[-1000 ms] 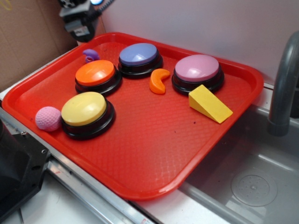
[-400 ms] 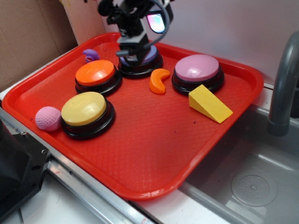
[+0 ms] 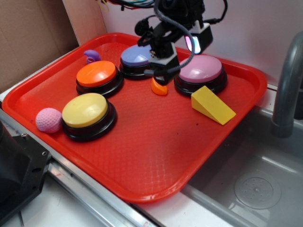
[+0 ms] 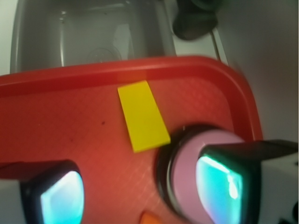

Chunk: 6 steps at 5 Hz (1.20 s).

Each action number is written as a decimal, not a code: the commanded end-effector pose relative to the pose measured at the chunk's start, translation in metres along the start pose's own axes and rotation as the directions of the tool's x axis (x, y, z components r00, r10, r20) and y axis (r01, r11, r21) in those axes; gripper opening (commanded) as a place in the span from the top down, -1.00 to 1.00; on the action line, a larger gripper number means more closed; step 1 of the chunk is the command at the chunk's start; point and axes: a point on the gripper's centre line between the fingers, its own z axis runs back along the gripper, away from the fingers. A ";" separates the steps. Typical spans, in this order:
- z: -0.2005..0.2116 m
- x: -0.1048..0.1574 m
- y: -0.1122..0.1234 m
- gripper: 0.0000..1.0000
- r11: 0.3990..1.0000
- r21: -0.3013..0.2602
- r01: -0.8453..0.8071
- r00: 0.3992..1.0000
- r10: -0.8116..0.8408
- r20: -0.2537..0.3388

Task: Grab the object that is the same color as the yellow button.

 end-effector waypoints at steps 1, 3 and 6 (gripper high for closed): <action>-0.015 0.023 0.002 -1.00 0.993 0.017 0.120 0.993 -0.120 0.000; -0.044 0.026 0.002 -1.00 0.986 -0.027 0.167 0.986 -0.167 -0.017; -0.059 0.030 0.000 1.00 0.967 -0.024 0.252 0.965 -0.253 -0.074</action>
